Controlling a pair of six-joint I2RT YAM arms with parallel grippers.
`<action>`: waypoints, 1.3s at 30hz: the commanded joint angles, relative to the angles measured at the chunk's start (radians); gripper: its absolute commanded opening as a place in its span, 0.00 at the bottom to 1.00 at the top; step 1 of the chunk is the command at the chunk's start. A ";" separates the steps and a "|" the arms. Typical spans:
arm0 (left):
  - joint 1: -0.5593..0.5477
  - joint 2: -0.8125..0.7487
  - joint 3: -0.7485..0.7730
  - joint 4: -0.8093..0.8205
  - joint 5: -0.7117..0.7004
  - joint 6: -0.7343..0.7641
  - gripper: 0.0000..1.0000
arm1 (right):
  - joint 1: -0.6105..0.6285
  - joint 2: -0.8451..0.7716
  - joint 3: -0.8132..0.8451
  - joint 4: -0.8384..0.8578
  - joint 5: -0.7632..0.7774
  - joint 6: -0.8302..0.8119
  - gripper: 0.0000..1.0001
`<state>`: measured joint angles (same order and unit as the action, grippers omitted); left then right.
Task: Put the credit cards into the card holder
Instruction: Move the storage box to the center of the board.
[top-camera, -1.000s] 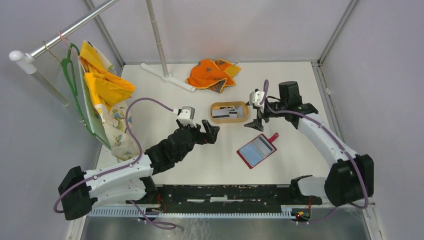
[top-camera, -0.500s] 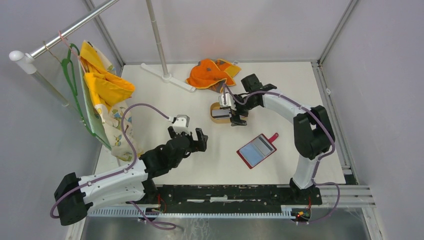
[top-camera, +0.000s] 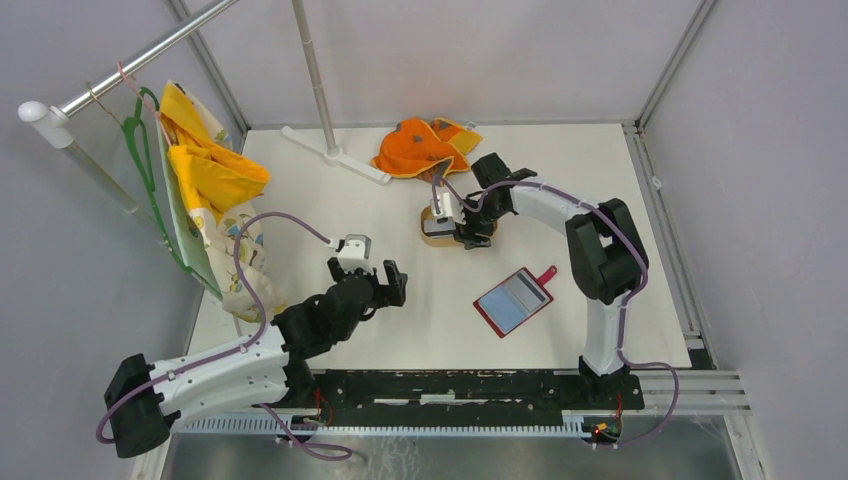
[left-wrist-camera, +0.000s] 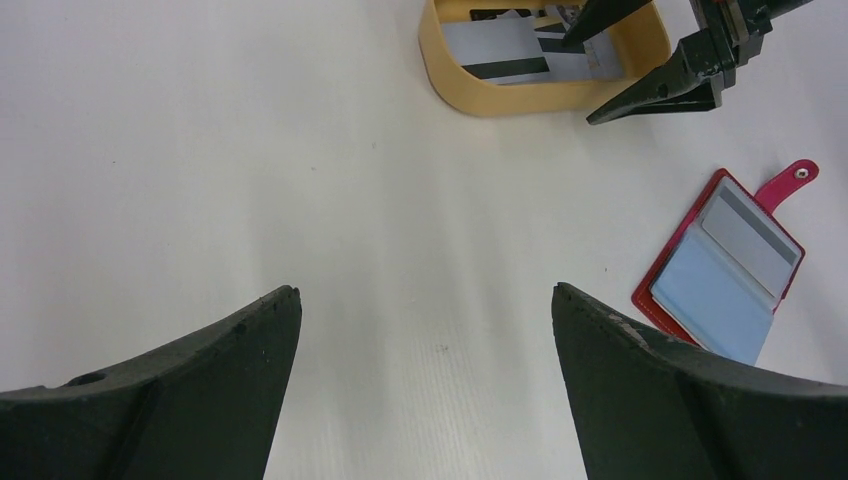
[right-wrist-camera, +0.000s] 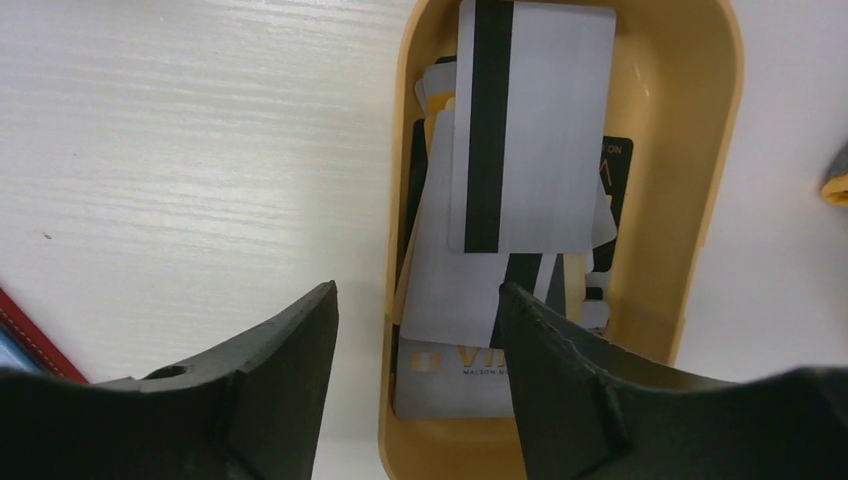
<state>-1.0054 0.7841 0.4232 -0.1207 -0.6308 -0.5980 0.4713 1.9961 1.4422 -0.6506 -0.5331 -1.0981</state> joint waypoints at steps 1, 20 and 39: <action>0.001 -0.011 -0.006 0.029 -0.039 -0.015 1.00 | 0.028 -0.023 -0.027 -0.010 0.015 0.007 0.62; 0.001 0.041 -0.063 0.192 0.086 -0.057 0.98 | 0.227 -0.343 -0.449 -0.039 -0.198 -0.056 0.52; 0.003 0.288 0.109 0.201 0.262 0.303 0.65 | 0.007 -0.648 -0.625 0.120 -0.393 -0.018 0.57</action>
<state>-1.0054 0.9859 0.3897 0.0929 -0.3820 -0.4866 0.5369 1.3911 0.8688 -0.6392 -0.8436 -1.1793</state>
